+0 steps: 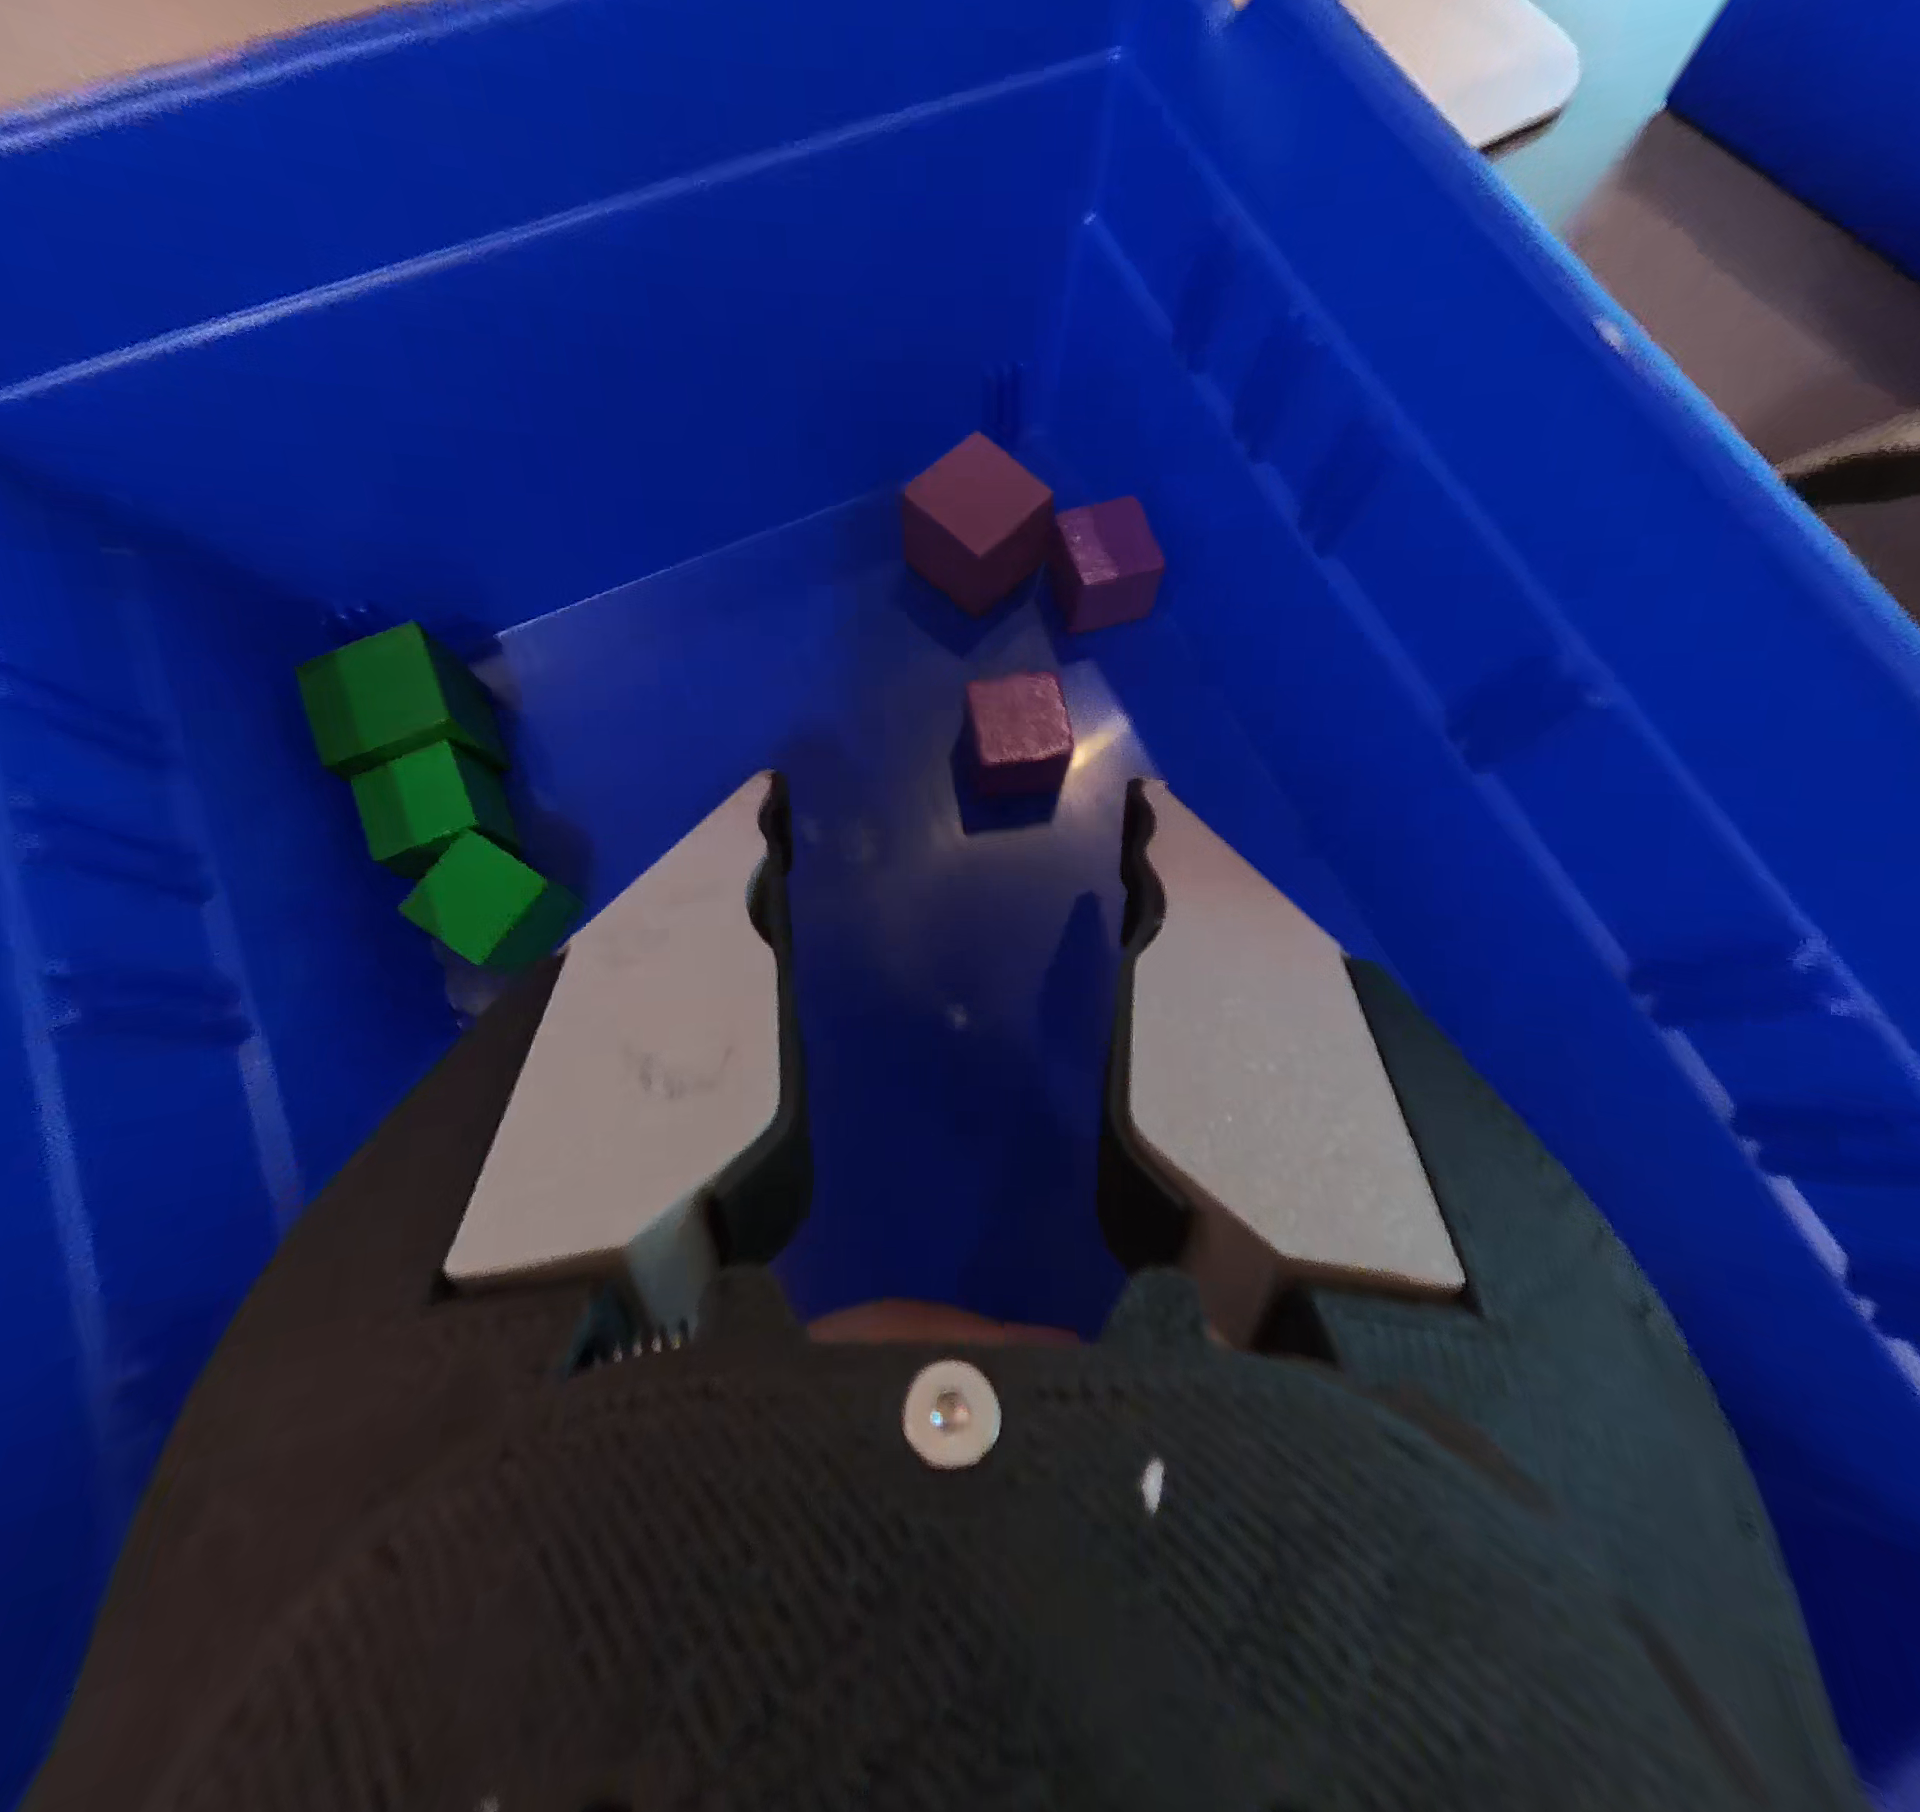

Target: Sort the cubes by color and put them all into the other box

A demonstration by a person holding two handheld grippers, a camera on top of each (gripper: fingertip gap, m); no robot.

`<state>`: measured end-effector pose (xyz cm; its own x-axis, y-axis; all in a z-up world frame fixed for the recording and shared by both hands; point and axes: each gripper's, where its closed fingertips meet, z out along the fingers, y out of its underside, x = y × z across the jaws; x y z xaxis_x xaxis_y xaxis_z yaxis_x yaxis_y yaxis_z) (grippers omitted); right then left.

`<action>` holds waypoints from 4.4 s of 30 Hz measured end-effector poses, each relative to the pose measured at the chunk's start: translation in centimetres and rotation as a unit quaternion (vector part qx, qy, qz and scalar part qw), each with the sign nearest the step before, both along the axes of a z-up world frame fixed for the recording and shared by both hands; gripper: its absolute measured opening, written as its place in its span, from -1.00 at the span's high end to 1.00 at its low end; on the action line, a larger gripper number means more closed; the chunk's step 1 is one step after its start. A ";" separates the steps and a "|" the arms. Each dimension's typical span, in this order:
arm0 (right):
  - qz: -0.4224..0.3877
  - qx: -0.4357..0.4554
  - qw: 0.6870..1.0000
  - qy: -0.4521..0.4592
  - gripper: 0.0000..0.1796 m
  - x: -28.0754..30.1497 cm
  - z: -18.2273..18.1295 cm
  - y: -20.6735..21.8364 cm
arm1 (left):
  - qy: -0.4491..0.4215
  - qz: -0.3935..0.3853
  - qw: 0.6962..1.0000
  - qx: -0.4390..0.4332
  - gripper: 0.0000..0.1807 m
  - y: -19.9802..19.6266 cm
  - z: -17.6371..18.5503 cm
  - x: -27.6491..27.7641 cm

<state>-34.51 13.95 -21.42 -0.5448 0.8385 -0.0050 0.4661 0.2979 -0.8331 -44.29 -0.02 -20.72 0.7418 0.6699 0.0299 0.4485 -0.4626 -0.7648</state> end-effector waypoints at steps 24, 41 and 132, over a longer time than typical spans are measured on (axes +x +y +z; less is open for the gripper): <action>0.005 0.010 1.000 -0.004 0.39 0.1 -0.3 -0.6 | -0.060 0.032 0.998 -0.004 0.38 1.8 -2.6 -2.7; 0.010 0.000 1.000 0.001 0.41 0.3 0.0 -0.6 | 0.024 -0.061 0.998 0.013 0.77 2.6 1.0 -0.3; -0.196 -0.205 0.948 0.142 0.78 1.6 14.8 20.1 | 0.013 -0.105 0.980 0.167 0.62 4.7 4.7 2.8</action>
